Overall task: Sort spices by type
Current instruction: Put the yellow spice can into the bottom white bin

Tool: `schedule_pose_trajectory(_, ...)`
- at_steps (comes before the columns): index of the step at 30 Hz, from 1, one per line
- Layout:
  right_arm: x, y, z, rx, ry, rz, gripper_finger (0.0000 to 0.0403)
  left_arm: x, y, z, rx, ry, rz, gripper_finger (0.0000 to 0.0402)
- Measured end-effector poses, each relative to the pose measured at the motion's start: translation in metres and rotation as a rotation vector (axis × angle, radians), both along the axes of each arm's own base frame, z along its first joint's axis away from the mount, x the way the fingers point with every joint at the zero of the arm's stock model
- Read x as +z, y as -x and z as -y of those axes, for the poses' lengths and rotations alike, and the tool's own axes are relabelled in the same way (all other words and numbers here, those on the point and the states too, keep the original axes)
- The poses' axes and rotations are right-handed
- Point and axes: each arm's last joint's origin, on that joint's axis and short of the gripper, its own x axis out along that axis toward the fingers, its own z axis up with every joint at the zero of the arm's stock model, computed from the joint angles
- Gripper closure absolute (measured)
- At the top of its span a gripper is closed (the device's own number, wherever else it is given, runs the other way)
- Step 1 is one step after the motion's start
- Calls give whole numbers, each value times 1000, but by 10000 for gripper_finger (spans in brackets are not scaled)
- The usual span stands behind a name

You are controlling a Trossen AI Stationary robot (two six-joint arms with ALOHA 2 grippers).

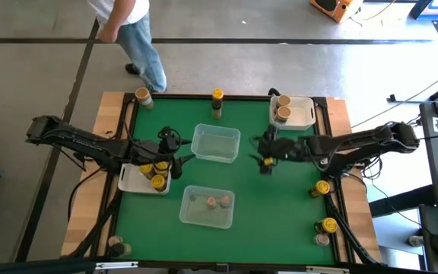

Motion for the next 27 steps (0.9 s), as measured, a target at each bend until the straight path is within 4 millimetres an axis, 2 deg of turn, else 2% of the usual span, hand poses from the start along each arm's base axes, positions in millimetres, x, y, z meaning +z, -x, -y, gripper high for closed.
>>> schedule_pose_trajectory(8,3,-17,88,-110,-41,173,111,-1,-1,-7,47,17,3,141)
schedule_pose_trajectory(18,7,-50,189,-238,-140,150,111,-10,-6,-24,137,37,-29,141)
schedule_pose_trajectory(23,12,-46,210,-269,-118,96,111,-10,-9,-39,213,57,7,141)
schedule_pose_trajectory(27,8,-36,218,-284,-103,78,111,7,-25,-62,281,-3,-28,141)
